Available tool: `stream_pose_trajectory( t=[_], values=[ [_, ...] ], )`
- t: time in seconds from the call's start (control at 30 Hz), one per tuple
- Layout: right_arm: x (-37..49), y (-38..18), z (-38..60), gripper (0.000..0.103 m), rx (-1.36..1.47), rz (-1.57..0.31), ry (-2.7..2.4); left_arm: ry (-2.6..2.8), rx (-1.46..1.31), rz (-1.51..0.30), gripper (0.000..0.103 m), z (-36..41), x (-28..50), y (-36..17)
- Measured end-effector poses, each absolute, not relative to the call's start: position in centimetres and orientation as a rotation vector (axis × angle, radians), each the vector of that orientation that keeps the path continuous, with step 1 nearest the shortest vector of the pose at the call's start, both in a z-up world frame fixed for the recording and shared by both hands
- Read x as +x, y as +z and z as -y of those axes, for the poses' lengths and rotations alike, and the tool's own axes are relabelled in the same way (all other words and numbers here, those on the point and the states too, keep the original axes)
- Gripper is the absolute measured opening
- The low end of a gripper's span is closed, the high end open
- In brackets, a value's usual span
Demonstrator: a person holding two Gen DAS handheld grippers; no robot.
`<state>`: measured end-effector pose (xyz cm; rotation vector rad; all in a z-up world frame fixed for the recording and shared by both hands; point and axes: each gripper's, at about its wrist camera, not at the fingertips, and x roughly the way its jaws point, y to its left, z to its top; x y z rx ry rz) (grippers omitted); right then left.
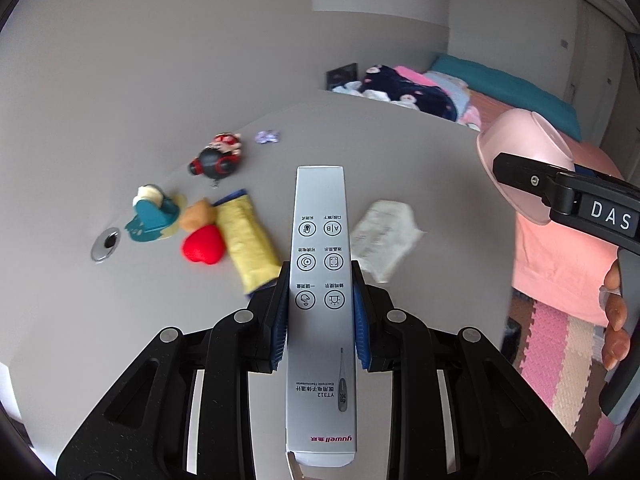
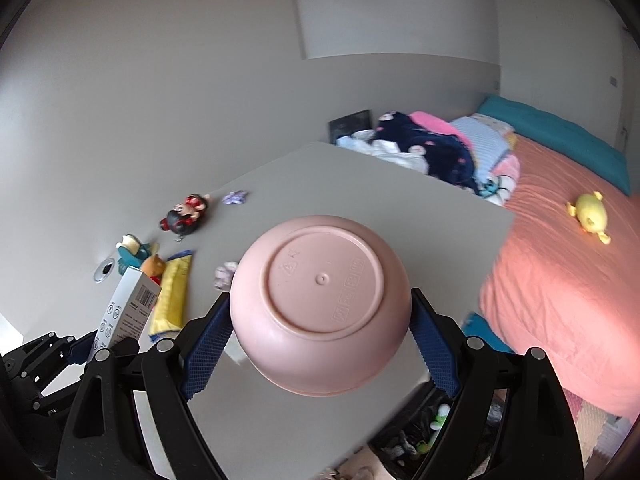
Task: Collect trash
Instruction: 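Carry the white box and pink bowl over the bin and release both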
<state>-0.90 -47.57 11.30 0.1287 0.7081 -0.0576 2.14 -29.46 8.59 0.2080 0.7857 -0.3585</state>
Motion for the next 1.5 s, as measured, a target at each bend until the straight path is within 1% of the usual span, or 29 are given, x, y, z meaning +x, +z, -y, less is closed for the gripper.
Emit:
stream_pose_trajectory(
  t=[0.3, 0.67, 0.9, 1.07, 1.1, 1.13, 1.17, 1.2, 1.23, 1.5],
  values=[
    [-7.4, 11.1, 55.0, 0.085, 0.191, -0.683, -0.158, -0.513, 0.297, -0.801, 0.027, 38.4, -1.9, 7.6],
    [-14.0, 8.9, 63.2, 0.085, 0.264, -0.703, -0.297, -0.666, 0.343, -0.842, 0.027, 47.8, -5.8, 5.7],
    [-16.7, 7.3, 67.3, 0.085, 0.315, -0.717, -0.358, -0.71, 0.435, -0.845, 0.027, 52.9, -7.0, 4.1],
    [-17.1, 5.9, 69.4, 0.086, 0.355, -0.738, -0.394, -0.735, 0.471, -0.84, 0.027, 55.5, -7.1, 3.7],
    [-17.0, 5.7, 69.8, 0.086, 0.368, -0.743, -0.412, -0.742, 0.481, -0.846, 0.043, 56.0, -6.9, 3.5],
    [-17.0, 5.5, 70.2, 0.086, 0.387, -0.744, -0.426, -0.736, 0.495, -0.849, 0.067, 56.4, -6.9, 3.3],
    [-17.0, 5.3, 70.8, 0.087, 0.423, -0.74, -0.442, -0.714, 0.496, -0.825, 0.095, 56.5, -6.9, 3.3],
    [-17.2, 5.2, 71.3, 0.092, 0.459, -0.731, -0.459, -0.696, 0.492, -0.783, 0.098, 56.3, -7.2, 3.4],
    [-17.4, 5.1, 71.6, 0.093, 0.479, -0.723, -0.474, -0.69, 0.488, -0.763, 0.098, 56.1, -7.3, 3.4],
    [-17.2, 4.6, 71.5, 0.094, 0.448, -0.73, -0.486, -0.696, 0.429, -0.821, 0.098, 54.9, -5.8, 2.8]
  ],
)
